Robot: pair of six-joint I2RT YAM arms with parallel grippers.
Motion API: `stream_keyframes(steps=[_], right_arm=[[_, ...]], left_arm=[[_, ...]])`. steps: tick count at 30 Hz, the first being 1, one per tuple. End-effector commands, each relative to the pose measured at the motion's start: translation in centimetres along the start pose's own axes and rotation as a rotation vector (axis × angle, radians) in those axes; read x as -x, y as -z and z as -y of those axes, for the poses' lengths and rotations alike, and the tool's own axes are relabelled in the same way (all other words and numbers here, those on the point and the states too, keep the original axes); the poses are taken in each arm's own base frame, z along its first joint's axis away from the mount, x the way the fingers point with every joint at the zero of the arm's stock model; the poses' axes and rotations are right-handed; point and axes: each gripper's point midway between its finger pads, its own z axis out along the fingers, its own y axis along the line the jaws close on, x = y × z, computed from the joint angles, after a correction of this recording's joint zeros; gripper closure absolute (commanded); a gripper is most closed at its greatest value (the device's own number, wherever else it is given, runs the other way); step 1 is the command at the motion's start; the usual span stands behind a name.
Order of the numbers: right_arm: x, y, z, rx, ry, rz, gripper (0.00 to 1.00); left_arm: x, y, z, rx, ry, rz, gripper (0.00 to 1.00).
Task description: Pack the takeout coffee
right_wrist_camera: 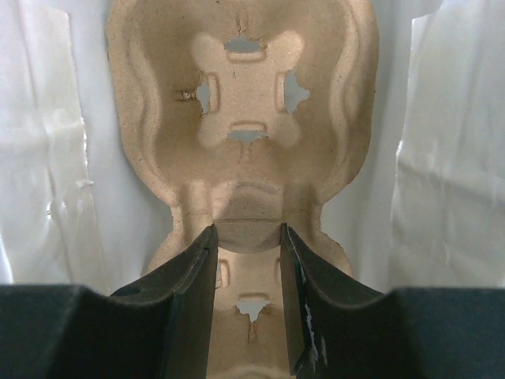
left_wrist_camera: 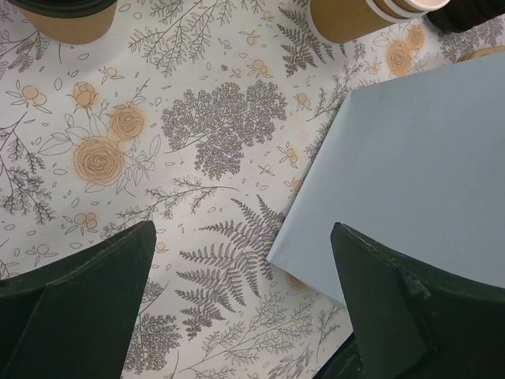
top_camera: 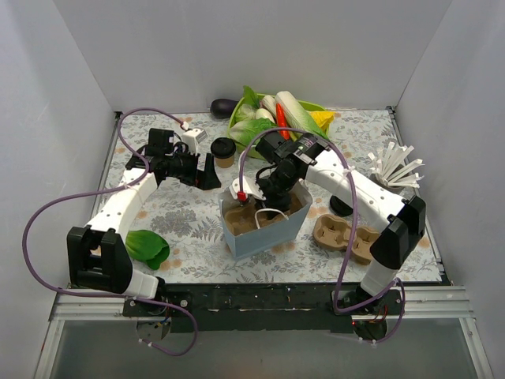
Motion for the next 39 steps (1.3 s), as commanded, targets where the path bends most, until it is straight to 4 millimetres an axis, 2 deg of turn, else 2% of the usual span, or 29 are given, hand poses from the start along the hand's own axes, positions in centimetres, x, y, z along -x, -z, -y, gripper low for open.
stream_keyframes(steps=[1,7,12,20,39], right_arm=[[0.1,-0.4,0.4,-0.020,0.040,0.009,0.99],[-0.9,-1.3,0.3,-0.025,0.086,-0.008,0.99],[-1.7,-1.2,0.7,-0.042,0.161,-0.046,0.99],[-3.2,-1.7,0.1,-0.011,0.223,-0.097,0.99],[-6.5,-4.5,-1.7,0.064,0.177,-0.146,0.99]], left_arm=[[2.3,2.0,0.7,0.024,-0.070,0.063,0.04],[2.6,2.1,0.7,0.026,-0.084,0.069,0.05],[2.5,2.2,0.6,0.029,-0.098,0.062,0.04],[2.0,2.3,0.0,0.058,-0.119,0.056,0.04],[2.0,2.3,0.1,0.059,-0.126,0.050,0.03]])
